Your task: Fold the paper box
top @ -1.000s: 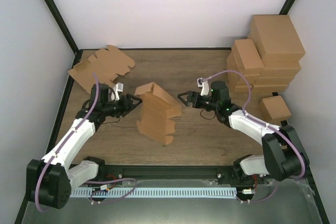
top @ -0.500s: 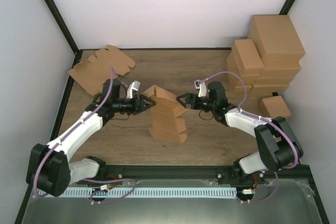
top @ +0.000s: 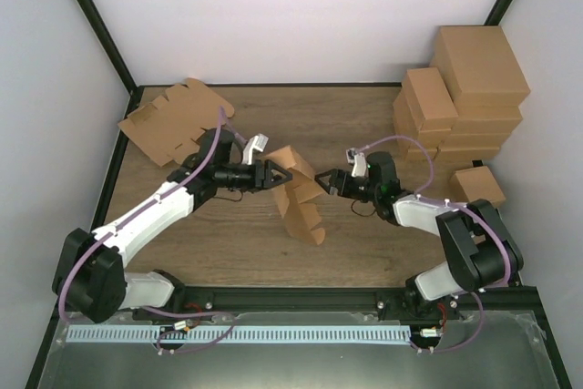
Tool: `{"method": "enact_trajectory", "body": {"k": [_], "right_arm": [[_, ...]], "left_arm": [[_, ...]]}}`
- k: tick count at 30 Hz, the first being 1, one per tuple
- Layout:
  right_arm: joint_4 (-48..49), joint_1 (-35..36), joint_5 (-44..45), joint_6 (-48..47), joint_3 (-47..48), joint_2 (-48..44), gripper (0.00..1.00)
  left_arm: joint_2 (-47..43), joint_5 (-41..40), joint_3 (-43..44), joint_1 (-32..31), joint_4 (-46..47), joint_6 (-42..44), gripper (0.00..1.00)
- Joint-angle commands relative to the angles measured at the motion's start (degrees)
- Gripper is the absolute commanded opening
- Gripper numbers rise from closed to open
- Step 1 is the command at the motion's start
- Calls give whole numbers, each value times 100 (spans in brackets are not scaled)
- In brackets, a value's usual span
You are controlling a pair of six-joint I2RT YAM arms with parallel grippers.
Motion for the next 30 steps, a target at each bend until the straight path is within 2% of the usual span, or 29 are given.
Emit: {"method": "enact_trajectory", "body": {"k": [1,9,12,13,16,19,23,26,30], "right_arm": [[220,-252,70,142,-470,-324,78],[-145,-417,-92,-356,-334,-898,79],[-281,-443,-418,-919,12,-1121,79],[-282,-443,-563,-1299,106,-1191,77],[-251,-354,-713,-2345,324,-1368,62],[33,-100,-270,-3229,268,-1464,61],[538,368,526,-3809,160,-1334,60],[812,803,1084,-4105,141,-1110,59],[1196,1098,2243,-4074,41,-948,51]], "left_arm": [[203,-147,297,-130,214,143,59],[739,-191,912,-221,1,390,59],[862,-205,1106,-223,-129,501,59],[893,-213,1140,-223,-151,523,59],[979,-188,1216,-229,-164,537,59],[1026,-191,1269,-230,-186,537,59],[1065,-213,1362,-230,-273,587,59],[1093,-206,1406,-230,-320,605,59],[1102,-185,1435,-230,-332,608,59]]}}
